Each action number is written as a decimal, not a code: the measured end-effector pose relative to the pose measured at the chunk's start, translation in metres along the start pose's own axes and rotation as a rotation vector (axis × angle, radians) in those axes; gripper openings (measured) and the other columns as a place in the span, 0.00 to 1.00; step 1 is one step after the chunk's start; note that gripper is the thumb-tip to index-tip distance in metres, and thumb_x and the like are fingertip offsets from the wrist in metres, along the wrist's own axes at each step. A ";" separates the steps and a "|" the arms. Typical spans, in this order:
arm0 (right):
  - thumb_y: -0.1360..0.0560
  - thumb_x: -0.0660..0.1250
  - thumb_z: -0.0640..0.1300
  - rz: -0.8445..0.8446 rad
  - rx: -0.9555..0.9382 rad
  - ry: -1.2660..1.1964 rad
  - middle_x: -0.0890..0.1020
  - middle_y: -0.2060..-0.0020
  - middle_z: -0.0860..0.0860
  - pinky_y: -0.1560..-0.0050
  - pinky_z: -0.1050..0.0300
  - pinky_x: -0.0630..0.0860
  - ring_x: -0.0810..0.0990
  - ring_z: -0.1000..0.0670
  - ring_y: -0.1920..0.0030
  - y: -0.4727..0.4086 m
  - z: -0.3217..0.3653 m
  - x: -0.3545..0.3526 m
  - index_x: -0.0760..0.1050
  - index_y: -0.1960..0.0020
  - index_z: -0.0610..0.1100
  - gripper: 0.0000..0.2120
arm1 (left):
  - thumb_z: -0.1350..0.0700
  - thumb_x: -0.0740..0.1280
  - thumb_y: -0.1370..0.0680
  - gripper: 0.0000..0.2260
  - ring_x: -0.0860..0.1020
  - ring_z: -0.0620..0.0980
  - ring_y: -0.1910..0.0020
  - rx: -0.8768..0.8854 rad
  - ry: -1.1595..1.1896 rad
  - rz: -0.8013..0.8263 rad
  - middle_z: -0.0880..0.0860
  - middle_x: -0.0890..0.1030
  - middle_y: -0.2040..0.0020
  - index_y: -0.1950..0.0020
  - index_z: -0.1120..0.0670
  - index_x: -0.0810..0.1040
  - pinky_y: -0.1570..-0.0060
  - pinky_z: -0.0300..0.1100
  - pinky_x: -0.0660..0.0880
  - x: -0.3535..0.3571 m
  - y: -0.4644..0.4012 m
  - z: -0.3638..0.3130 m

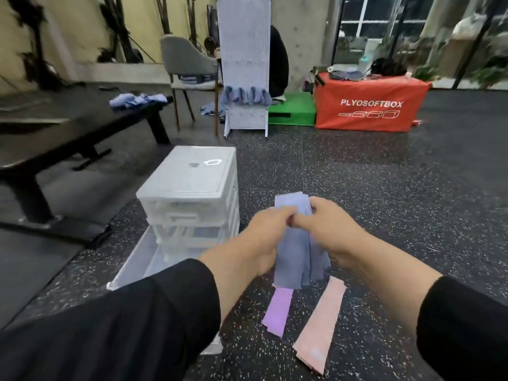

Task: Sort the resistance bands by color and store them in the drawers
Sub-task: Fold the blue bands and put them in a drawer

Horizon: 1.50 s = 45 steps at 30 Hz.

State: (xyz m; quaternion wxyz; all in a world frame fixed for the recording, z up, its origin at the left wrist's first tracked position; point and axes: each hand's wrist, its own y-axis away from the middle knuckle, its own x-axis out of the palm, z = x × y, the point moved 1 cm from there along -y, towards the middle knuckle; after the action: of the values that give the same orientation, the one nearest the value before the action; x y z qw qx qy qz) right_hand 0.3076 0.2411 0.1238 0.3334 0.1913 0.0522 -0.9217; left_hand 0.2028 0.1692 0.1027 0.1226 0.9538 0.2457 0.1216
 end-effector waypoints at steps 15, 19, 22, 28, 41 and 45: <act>0.29 0.55 0.49 0.128 -0.066 0.105 0.85 0.51 0.47 0.43 0.41 0.80 0.83 0.45 0.49 0.025 0.026 0.032 0.77 0.46 0.46 0.17 | 0.60 0.58 0.17 0.13 0.83 0.50 0.47 0.152 -0.066 -0.027 0.55 0.86 0.44 0.40 0.54 0.81 0.57 0.40 0.75 -0.022 0.049 -0.015; 0.24 0.61 0.47 0.110 -0.064 0.043 0.85 0.49 0.46 0.43 0.44 0.80 0.84 0.46 0.48 0.024 0.025 0.020 0.79 0.46 0.47 0.11 | 0.66 0.60 0.20 0.15 0.85 0.50 0.50 0.176 -0.113 -0.008 0.54 0.87 0.46 0.40 0.54 0.82 0.60 0.38 0.78 -0.021 0.047 -0.023; 0.22 0.68 0.39 0.125 -0.037 -0.242 0.87 0.48 0.44 0.56 0.56 0.80 0.87 0.45 0.50 0.019 0.021 0.011 0.82 0.45 0.45 0.08 | 0.65 0.61 0.18 0.14 0.84 0.49 0.52 0.187 -0.129 0.012 0.55 0.87 0.45 0.38 0.55 0.81 0.60 0.37 0.79 -0.026 0.045 -0.034; 0.21 0.68 0.35 0.079 0.003 -0.476 0.88 0.52 0.43 0.57 0.55 0.82 0.88 0.48 0.53 0.014 0.018 0.014 0.81 0.42 0.39 0.08 | 0.62 0.64 0.18 0.12 0.83 0.53 0.50 0.172 -0.090 0.032 0.60 0.86 0.44 0.37 0.59 0.82 0.49 0.45 0.78 -0.034 0.043 -0.040; 0.26 0.76 0.48 -0.219 -0.305 0.188 0.72 0.31 0.57 0.31 0.57 0.66 0.68 0.54 0.29 0.009 0.017 0.013 0.83 0.52 0.48 0.06 | 0.63 0.69 0.21 0.07 0.85 0.53 0.55 0.217 -0.064 -0.059 0.59 0.87 0.51 0.44 0.63 0.83 0.47 0.49 0.81 -0.047 0.045 -0.043; 0.25 0.75 0.41 -0.091 -0.386 -0.063 0.78 0.32 0.59 0.28 0.51 0.69 0.74 0.61 0.31 0.011 0.019 0.007 0.84 0.48 0.45 0.06 | 0.62 0.72 0.22 0.07 0.84 0.61 0.45 0.281 -0.089 -0.092 0.60 0.87 0.48 0.45 0.60 0.84 0.36 0.59 0.77 -0.050 0.048 -0.046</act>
State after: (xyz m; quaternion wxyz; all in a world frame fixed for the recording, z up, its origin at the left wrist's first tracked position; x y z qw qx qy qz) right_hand 0.3036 0.2245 0.1386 0.3236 0.0923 0.2263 -0.9141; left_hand 0.1680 0.1110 0.1512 0.0040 0.9537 0.2982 0.0377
